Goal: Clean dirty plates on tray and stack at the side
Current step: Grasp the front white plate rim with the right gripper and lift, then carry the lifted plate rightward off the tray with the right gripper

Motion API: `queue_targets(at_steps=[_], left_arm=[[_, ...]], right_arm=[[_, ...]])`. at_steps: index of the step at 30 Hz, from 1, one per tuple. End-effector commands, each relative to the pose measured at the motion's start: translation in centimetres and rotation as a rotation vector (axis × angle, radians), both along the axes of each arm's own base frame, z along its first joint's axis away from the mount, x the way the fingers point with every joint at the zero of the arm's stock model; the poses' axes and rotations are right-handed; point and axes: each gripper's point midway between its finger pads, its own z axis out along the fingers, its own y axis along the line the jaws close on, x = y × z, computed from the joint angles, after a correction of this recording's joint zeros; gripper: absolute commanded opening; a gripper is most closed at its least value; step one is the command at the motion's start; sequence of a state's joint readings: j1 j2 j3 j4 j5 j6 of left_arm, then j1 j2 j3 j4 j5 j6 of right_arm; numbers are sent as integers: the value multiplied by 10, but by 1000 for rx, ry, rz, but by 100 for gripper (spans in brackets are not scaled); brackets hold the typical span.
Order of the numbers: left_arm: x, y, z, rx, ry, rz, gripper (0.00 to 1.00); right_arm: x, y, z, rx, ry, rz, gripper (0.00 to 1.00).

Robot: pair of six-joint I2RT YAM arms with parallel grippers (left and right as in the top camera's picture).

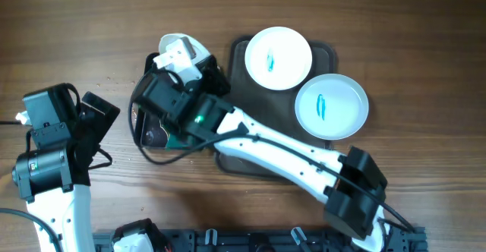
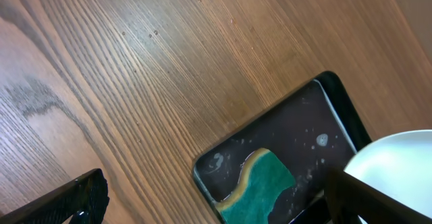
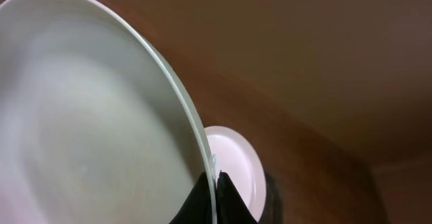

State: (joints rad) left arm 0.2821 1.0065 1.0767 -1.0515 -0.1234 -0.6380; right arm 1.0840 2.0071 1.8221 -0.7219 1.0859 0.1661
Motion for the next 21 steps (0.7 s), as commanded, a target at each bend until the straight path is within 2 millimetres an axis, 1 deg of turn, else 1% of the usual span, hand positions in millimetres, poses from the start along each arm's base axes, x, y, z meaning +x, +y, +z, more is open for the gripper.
queue_targets(at_steps=[1, 3, 6, 11, 21], left_arm=[[-1, 4, 9, 23, -20, 11, 100], [-1, 4, 9, 23, -21, 11, 100], [-1, 4, 9, 23, -21, 11, 100], [-1, 4, 9, 23, -21, 11, 100], [-1, 4, 9, 23, -20, 11, 100]], right_arm=[[-19, -3, 56, 0, -118, -5, 4], [-23, 2, 58, -36, -118, 21, 4], [-25, 4, 57, -63, -112, 33, 4], [-24, 0, 61, -116, -125, 23, 4], [-25, -5, 65, -159, -143, 6, 4]])
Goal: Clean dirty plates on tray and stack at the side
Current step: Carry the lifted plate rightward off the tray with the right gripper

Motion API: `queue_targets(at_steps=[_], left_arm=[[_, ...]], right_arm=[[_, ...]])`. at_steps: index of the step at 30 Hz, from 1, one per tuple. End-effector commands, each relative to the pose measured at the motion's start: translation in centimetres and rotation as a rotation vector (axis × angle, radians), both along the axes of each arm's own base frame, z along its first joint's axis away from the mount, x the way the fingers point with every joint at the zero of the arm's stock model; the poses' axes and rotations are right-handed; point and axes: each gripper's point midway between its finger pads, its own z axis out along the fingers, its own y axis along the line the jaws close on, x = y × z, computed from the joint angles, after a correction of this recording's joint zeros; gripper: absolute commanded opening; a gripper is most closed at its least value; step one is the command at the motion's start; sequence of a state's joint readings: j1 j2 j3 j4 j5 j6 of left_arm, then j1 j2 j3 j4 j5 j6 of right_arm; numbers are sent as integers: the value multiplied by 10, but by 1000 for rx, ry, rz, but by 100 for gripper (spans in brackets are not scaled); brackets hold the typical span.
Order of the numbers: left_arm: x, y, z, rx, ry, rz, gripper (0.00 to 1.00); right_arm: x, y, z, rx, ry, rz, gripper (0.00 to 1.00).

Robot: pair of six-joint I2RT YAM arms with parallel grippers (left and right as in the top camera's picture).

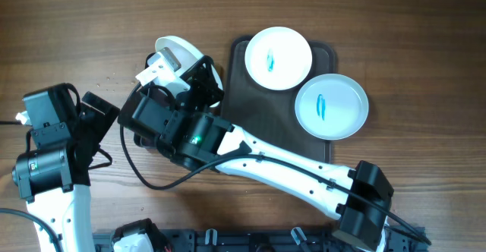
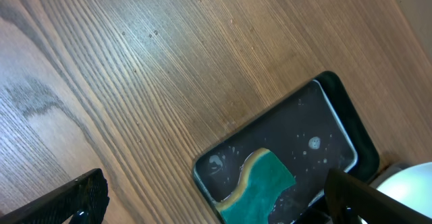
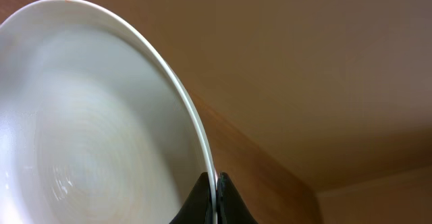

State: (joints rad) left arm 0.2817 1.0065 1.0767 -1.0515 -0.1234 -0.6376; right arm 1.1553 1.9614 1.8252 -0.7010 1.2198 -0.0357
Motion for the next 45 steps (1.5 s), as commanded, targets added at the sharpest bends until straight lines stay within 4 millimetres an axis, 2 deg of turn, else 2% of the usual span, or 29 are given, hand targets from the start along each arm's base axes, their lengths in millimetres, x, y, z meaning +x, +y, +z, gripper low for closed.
queue_targets(at_steps=[1, 31, 38, 40, 42, 44, 45], left_arm=[[-1, 4, 9, 23, -21, 12, 100], [-1, 4, 9, 23, -21, 12, 100], [-1, 4, 9, 23, -21, 12, 100], [-1, 4, 9, 23, -21, 12, 100], [-1, 4, 9, 23, -21, 12, 100], [-1, 4, 9, 23, -21, 12, 100], [-1, 4, 9, 23, -21, 12, 100]], right_arm=[[0, -9, 26, 16, -57, -36, 4], [0, -9, 27, 50, -70, -48, 5], [1, -8, 27, 124, -81, -59, 4], [3, -7, 23, 185, -68, -60, 4], [12, -14, 6, 342, -12, -97, 4], [19, -18, -19, 452, 117, -110, 4], [23, -26, -48, 579, 276, -162, 4]])
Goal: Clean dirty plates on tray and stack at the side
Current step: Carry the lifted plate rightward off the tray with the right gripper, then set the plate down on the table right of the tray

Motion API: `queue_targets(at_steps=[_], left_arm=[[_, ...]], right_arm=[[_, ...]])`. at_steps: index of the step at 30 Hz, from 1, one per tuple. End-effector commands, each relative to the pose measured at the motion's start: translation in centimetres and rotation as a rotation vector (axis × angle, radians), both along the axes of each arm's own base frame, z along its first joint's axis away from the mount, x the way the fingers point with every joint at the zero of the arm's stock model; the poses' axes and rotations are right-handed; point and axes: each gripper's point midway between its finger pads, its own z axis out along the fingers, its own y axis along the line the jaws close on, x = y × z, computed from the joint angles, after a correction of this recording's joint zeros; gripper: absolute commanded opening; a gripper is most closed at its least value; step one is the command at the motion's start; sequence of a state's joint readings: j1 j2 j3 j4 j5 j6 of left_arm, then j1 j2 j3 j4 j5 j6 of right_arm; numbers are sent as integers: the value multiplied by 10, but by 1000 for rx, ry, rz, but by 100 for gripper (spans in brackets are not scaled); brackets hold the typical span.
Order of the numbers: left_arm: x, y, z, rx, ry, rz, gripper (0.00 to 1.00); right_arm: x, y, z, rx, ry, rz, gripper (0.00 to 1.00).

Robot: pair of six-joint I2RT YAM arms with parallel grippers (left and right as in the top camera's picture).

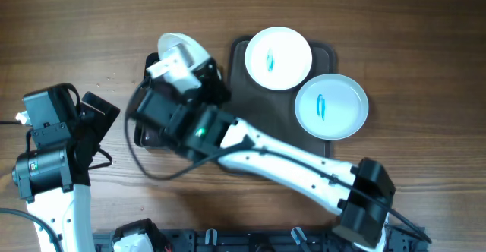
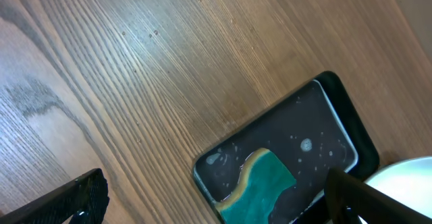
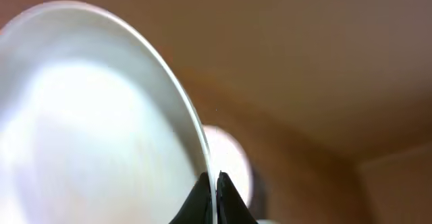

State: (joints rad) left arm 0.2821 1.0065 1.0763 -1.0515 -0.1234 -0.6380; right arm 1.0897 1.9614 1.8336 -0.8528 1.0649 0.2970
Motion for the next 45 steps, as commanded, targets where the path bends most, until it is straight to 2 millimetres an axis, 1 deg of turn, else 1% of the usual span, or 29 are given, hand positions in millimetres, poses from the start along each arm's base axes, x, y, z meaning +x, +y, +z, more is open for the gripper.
queue_targets(at_steps=[1, 3, 4, 5, 6, 8, 9, 10, 11, 13, 14, 15, 16, 17, 18, 20, 21, 22, 23, 24, 26, 28, 32, 33, 35, 37, 38, 43, 45], left_arm=[[-1, 4, 9, 23, -21, 11, 100], [-1, 4, 9, 23, -21, 11, 100], [-1, 4, 9, 23, -21, 11, 100], [-1, 4, 9, 23, -21, 11, 100], [-1, 4, 9, 23, -21, 11, 100], [-1, 4, 9, 23, -21, 11, 100], [-1, 4, 9, 23, -21, 11, 100], [-1, 4, 9, 23, -21, 11, 100], [-1, 4, 9, 23, -21, 11, 100], [-1, 4, 9, 23, -21, 11, 100], [-1, 4, 9, 23, -21, 11, 100], [-1, 4, 9, 23, -21, 11, 100], [-1, 4, 9, 23, -21, 11, 100], [-1, 4, 9, 23, -21, 11, 100], [-1, 4, 9, 23, -21, 11, 100], [-1, 4, 9, 23, -21, 11, 100], [-1, 4, 9, 23, -21, 11, 100], [-1, 4, 9, 23, -21, 11, 100], [-1, 4, 9, 23, -21, 11, 100], [-1, 4, 9, 23, -21, 11, 100], [-1, 4, 9, 23, -21, 11, 100], [-1, 4, 9, 23, -21, 11, 100], [-1, 4, 9, 23, -21, 11, 100], [-1, 4, 9, 23, -21, 11, 100], [-1, 4, 9, 23, -21, 11, 100], [-1, 4, 9, 23, -21, 11, 100], [-1, 4, 9, 23, -21, 11, 100], [-1, 4, 9, 23, -21, 11, 100], [-1, 4, 9, 23, -21, 11, 100]], right_arm=[[14, -13, -41, 465, 320, -115, 4], [18, -13, -56, 600, 525, -82, 4], [21, -15, -56, 669, 611, -54, 4], [25, -18, -51, 727, 676, -6, 4], [31, -25, -41, 792, 731, 57, 4], [40, -48, -19, 899, 767, 99, 4], [44, -62, -7, 942, 764, 110, 4], [49, -81, 6, 977, 744, 99, 4], [52, -98, 15, 997, 721, 79, 4], [58, -147, 35, 1021, 643, 5, 4], [59, -175, 43, 1025, 598, -55, 4], [59, -213, 50, 1019, 541, -146, 4], [58, -229, 52, 1014, 519, -186, 4], [53, -272, 54, 996, 467, -300, 4], [49, -294, 54, 985, 445, -363, 4], [37, -349, 46, 963, 413, -535, 4], [27, -380, 39, 941, 404, -645, 4], [18, -403, 32, 919, 396, -729, 4], [13, -417, 26, 902, 394, -782, 4], [3, -440, 16, 871, 386, -869, 4], [-10, -470, -1, 825, 376, -982, 4], [-17, -488, -20, 811, 375, -1047, 5], [-32, -521, -73, 831, 382, -1155, 4], [-35, -526, -82, 834, 380, -1169, 4], [-44, -542, -114, 816, 384, -1180, 4], [-48, -545, -131, 812, 395, -1174, 4], [-52, -545, -143, 815, 398, -1182, 4], [-65, -537, -184, 811, 427, -1191, 4], [-69, -531, -196, 823, 443, -1187, 4]])
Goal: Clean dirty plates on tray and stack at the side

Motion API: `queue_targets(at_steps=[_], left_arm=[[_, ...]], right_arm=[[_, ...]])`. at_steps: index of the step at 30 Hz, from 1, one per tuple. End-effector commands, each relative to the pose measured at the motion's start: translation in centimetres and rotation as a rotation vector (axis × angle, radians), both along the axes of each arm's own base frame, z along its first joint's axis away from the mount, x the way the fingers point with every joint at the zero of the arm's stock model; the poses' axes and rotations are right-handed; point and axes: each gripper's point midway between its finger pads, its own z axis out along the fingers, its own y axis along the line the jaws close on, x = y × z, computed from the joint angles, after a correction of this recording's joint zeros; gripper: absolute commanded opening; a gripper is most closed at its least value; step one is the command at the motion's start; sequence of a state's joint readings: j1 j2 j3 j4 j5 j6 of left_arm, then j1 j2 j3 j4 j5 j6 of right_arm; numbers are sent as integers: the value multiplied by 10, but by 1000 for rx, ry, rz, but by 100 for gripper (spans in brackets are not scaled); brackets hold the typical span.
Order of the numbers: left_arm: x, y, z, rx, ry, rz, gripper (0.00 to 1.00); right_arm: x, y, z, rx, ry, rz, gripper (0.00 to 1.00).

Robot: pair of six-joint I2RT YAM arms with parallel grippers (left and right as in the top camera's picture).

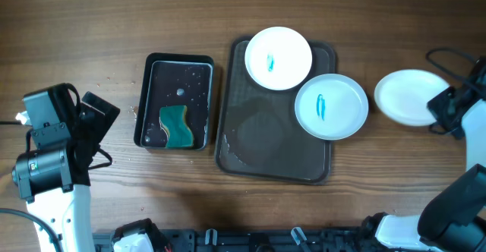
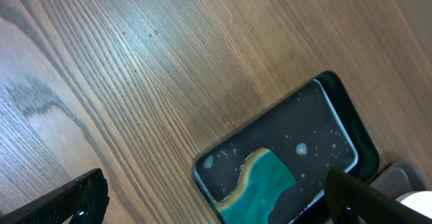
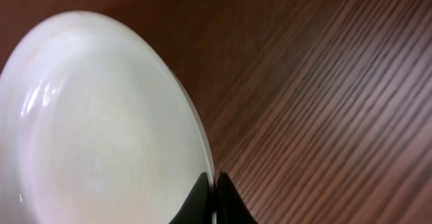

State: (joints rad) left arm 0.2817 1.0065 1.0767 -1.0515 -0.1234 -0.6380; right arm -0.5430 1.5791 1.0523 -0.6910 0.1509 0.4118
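Observation:
Two white plates with blue smears lie on the dark tray: one at its top, one at its right edge. A third, clean white plate is over the table right of the tray, its rim pinched by my right gripper, which is shut on the plate in the right wrist view. My left gripper stays open over the wood, left of the black basin that holds the green sponge.
The basin holds water drops and the sponge. Bare wood surrounds the tray. The left arm's body stands at the left edge; a cable runs at the far right.
My right gripper, still shut on the white plate, has gone from over the basin at the left to the table right of the tray. The basin and sponge are now uncovered.
At all three earlier moments my right gripper held the white plate tilted above the basin, shifting it slightly. Now the plate is held low at the table's right side, beside the tray. The left arm has stayed still and open throughout.

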Motion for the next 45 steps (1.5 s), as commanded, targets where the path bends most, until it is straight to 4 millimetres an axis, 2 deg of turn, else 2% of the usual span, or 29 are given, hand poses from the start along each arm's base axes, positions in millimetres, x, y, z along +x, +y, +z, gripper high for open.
queue_targets(at_steps=[1, 6, 11, 13, 15, 16, 18, 20, 22, 25, 28, 29, 32, 37, 40, 42, 45], left_arm=[[-1, 4, 9, 23, -21, 11, 100], [-1, 4, 9, 23, -21, 11, 100], [-1, 4, 9, 23, -20, 11, 100], [-1, 4, 9, 23, -20, 11, 100], [-1, 4, 9, 23, -21, 11, 100], [-1, 4, 9, 23, -20, 11, 100], [-1, 4, 9, 23, -20, 11, 100], [-1, 4, 9, 23, -21, 11, 100], [-1, 4, 9, 23, -21, 11, 100], [-1, 4, 9, 23, -20, 11, 100], [-1, 4, 9, 23, -21, 11, 100], [-1, 4, 9, 23, -20, 11, 100], [-1, 4, 9, 23, -20, 11, 100], [-1, 4, 9, 23, -21, 11, 100], [-1, 4, 9, 23, -21, 11, 100], [-1, 4, 9, 23, -20, 11, 100], [-1, 4, 9, 23, -20, 11, 100]], right_arm=[[-10, 12, -23, 26, 30, 27, 4], [-16, 34, -44, 94, 33, 53, 4], [-8, 56, -46, 113, 50, 161, 5], [-11, 61, -46, 109, 77, 174, 13], [-18, 61, -45, 104, 114, 170, 32], [-21, 60, -42, 98, 130, 157, 34], [-25, 57, -32, 87, 150, 130, 34], [-20, 60, -13, 101, 124, 140, 34], [-6, 76, 10, 157, 43, 228, 34], [16, 124, 43, 271, -122, 461, 39], [19, 155, 56, 291, -165, 598, 47], [20, 164, 52, 278, -150, 630, 48], [26, 172, 32, 247, -124, 665, 50], [36, 160, -14, 204, -73, 577, 50], [46, 166, -32, 245, -71, 619, 48], [46, 171, -43, 278, -54, 640, 34], [41, 171, -47, 287, -30, 634, 7]])
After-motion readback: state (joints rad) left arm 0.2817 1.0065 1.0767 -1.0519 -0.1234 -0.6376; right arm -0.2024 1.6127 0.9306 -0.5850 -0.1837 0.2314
